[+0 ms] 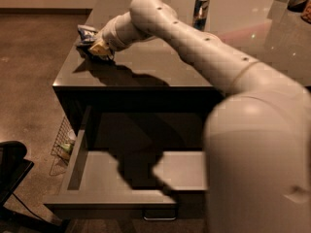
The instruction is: Place blue chip bag into top drawer
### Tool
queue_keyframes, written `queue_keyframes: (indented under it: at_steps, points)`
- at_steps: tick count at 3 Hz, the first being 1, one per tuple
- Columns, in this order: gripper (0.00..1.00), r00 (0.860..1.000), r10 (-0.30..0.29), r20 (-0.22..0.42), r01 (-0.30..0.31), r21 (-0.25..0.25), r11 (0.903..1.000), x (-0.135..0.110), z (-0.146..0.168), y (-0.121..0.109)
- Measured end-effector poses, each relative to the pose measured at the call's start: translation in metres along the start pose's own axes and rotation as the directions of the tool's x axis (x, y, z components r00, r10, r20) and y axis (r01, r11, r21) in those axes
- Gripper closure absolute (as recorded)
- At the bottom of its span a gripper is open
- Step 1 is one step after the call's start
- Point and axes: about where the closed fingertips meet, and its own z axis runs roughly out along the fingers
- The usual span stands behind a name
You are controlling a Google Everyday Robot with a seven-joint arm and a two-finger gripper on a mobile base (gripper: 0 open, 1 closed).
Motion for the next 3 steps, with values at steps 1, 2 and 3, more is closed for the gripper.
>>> queue_keyframes:
  at_steps: [1,2,3]
  points:
    - [1.0,0.998,-0.041,0.047,0.037,0.08,0.9961,-0.024,-0.074,0.012]
    - [1.0,0.996,-0.049,0.069,0.04,0.121,0.9918,-0.031,-0.146,0.029]
    - [1.0,0.992,0.026,0.125,-0.035,0.071,0.9969,-0.012,-0.182,0.063]
